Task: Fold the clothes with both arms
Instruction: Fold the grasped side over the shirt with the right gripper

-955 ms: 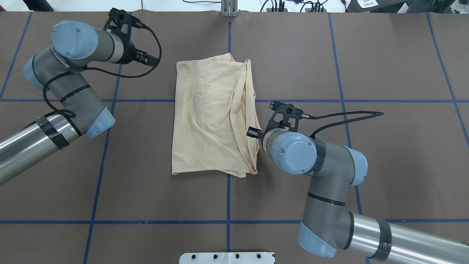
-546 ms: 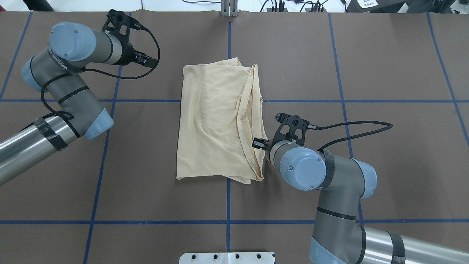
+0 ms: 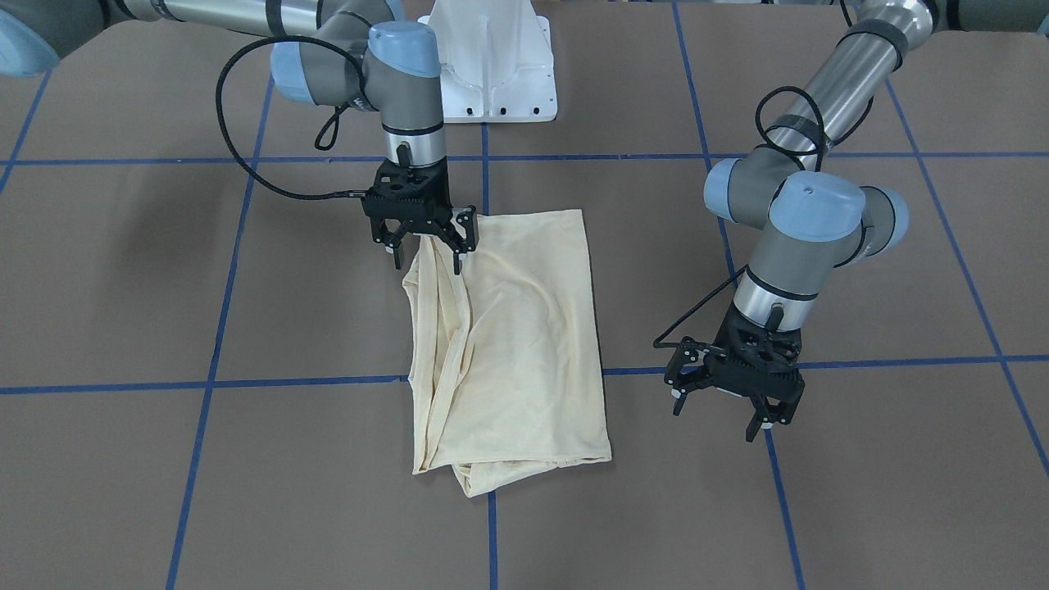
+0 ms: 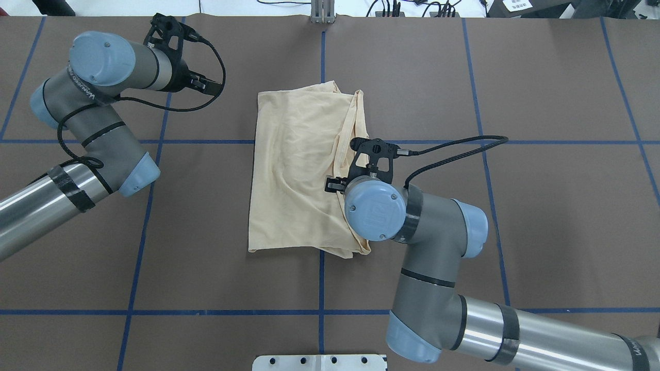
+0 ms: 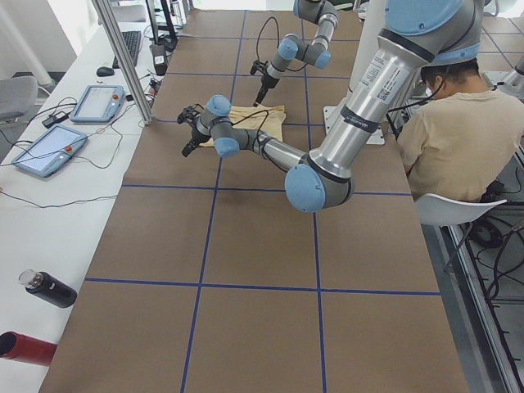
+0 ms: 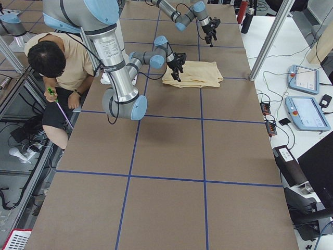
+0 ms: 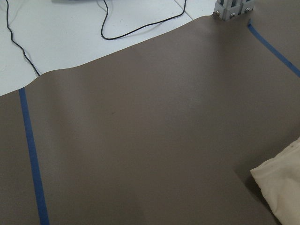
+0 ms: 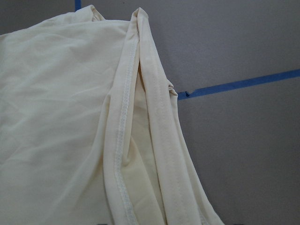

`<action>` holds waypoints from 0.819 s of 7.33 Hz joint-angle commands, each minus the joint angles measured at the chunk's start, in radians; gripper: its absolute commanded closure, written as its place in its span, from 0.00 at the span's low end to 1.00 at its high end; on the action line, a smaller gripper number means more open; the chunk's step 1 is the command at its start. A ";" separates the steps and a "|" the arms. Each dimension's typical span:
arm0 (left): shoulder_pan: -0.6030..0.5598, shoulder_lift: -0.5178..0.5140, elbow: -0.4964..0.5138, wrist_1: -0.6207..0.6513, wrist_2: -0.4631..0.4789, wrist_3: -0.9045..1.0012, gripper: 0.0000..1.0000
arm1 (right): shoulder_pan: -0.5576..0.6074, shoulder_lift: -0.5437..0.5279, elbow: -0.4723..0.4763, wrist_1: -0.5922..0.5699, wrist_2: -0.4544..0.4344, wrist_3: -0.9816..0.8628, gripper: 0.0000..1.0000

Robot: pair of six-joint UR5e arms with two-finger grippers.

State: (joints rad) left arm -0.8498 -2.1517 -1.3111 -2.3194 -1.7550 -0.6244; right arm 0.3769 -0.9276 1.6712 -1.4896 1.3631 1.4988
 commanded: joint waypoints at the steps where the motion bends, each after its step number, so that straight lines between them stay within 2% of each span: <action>1: 0.001 0.001 0.000 0.000 0.000 0.000 0.00 | 0.002 0.042 -0.063 -0.037 0.010 -0.122 0.32; 2: 0.001 0.001 0.000 0.000 0.000 -0.001 0.00 | 0.004 0.058 -0.106 -0.043 0.010 -0.190 0.37; 4: 0.001 0.001 0.001 0.000 0.000 0.000 0.00 | 0.004 0.131 -0.171 -0.067 0.010 -0.201 0.49; 6: 0.001 0.001 0.001 0.000 -0.001 0.000 0.00 | 0.002 0.187 -0.254 -0.081 0.010 -0.209 0.55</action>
State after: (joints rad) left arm -0.8483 -2.1507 -1.3102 -2.3194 -1.7552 -0.6244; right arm 0.3801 -0.7716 1.4618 -1.5624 1.3729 1.2975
